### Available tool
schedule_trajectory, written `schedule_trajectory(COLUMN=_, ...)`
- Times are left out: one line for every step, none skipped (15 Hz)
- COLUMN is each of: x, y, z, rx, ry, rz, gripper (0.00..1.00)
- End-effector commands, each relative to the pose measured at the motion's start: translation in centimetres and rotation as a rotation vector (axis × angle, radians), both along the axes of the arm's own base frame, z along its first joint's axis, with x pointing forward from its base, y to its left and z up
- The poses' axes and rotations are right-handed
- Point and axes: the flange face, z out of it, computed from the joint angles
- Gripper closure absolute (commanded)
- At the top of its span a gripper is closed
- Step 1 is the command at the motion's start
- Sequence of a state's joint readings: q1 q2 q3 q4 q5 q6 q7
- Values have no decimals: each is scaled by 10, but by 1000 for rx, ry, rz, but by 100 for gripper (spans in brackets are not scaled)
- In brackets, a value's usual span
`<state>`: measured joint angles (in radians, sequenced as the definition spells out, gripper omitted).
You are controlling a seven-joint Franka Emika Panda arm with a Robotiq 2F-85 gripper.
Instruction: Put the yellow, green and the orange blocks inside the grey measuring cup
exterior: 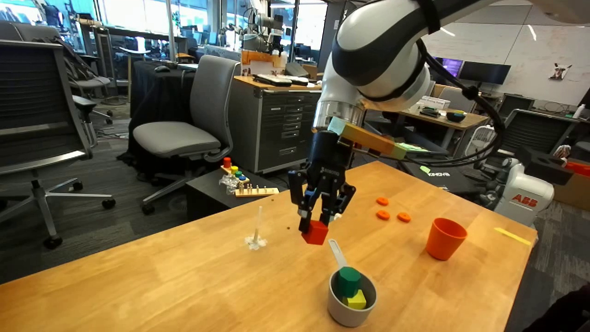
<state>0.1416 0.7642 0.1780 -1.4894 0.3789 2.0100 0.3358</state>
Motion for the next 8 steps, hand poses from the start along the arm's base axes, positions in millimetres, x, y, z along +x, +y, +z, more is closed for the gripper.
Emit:
schedule_trajectory(x=-37, y=-11, z=16, rx=-24, ry=8, rz=19, gripper=88)
schedule_trajectory(x=-46, y=-13, z=17, rx=-31, ry=20, rz=22, gripper=88)
schedule_trajectory(x=-56, y=-12, z=14, rx=-40, ry=26, rz=16, gripper=88)
schedule_trajectory(x=-66, y=-11, z=11, rx=-48, ry=33, rz=17, gripper=88)
schedule_trajectory(x=-74, y=-10, z=9, rx=-56, ry=37, rz=17, gripper=88)
schedule_trajectory(x=-83, y=-11, z=6, rx=-57, ry=44, rz=18, gripper=88)
schedule_trajectory(x=-91, y=-11, z=1, rx=-64, ry=46, rz=22, gripper=88)
schedule_trajectory(x=-96, y=-12, z=-4, rx=-69, ry=41, rz=29, gripper=88)
